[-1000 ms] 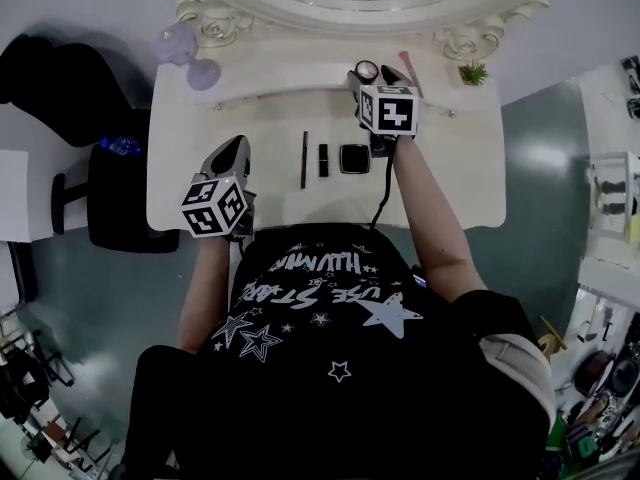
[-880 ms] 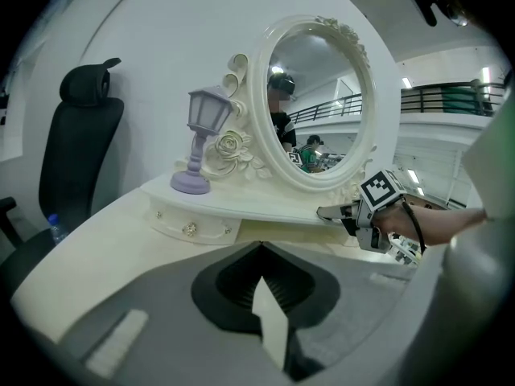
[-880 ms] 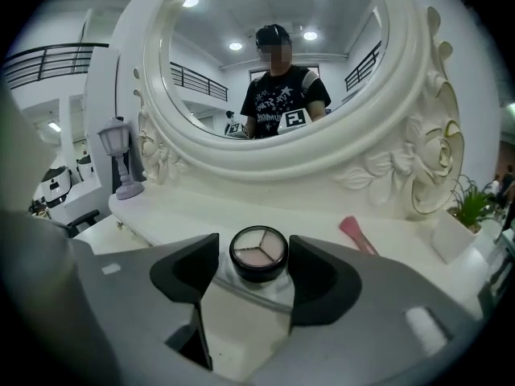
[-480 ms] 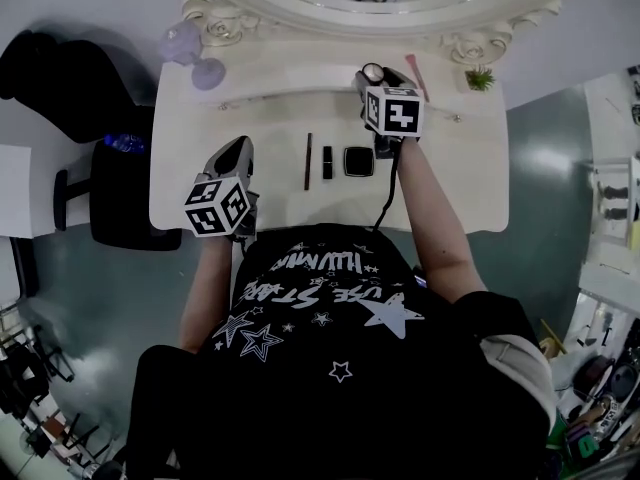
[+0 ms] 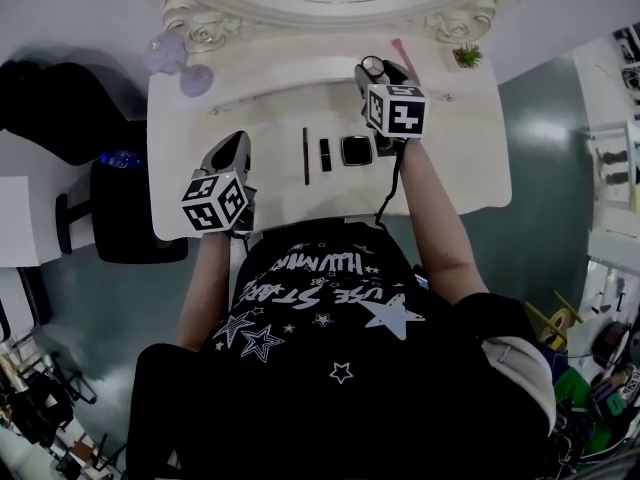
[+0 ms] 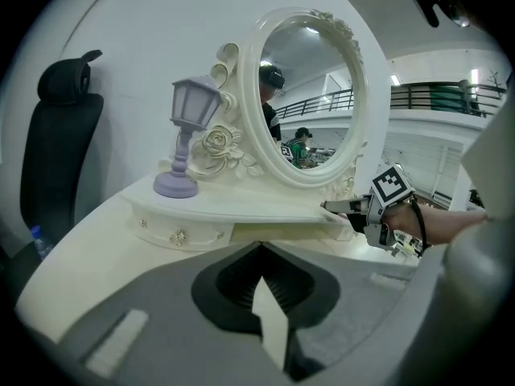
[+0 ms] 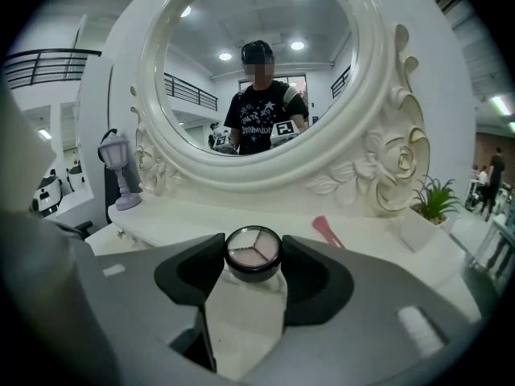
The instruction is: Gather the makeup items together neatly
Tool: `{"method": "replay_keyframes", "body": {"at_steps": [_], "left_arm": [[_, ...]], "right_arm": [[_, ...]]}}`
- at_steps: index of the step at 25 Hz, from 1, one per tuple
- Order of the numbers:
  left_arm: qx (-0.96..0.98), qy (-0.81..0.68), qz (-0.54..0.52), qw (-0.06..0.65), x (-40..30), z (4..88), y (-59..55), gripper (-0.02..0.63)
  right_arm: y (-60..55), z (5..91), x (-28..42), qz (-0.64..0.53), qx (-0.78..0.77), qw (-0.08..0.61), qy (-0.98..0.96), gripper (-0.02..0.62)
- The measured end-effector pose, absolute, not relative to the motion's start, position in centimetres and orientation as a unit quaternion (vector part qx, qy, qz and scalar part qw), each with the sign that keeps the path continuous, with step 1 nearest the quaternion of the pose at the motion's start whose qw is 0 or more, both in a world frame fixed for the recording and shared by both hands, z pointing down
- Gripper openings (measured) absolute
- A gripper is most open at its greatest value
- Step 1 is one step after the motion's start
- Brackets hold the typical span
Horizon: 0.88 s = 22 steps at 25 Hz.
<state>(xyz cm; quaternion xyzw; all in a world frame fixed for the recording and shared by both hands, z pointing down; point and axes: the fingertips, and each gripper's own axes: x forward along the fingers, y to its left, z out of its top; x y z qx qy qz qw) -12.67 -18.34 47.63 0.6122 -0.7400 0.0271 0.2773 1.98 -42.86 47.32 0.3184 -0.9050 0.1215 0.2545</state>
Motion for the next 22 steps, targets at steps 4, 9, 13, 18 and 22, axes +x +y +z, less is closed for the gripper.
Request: {"method": "replay_keyframes", "body": {"at_steps": [4, 9, 13, 18, 22], "left_arm": [[0.631, -0.722, 0.035, 0.281, -11.9, 47.8, -18.6, 0.002], [0.650, -0.701, 0.046, 0.289, -10.9, 48.4, -18.8, 0.002], [0.663, -0.686, 0.054, 0.293, -10.2, 48.8, -18.8, 0.001], [0.679, -0.669, 0.065, 0.296, -9.5, 49.1, -19.0, 0.002], [0.689, -0.656, 0.074, 0.299, -8.8, 49.5, -19.1, 0.002]], "right_arm": [[-41.6, 47.6, 3.7, 0.121, 0.338, 0.251, -0.899, 0.253], [-40.2, 49.0, 6.5, 0.136, 0.365, 0.254, -0.886, 0.253], [-39.2, 50.4, 8.9, 0.149, 0.386, 0.265, -0.871, 0.253], [-38.0, 51.7, 11.0, 0.156, 0.407, 0.275, -0.857, 0.253], [-36.9, 53.1, 12.5, 0.162, 0.418, 0.290, -0.846, 0.252]]}}
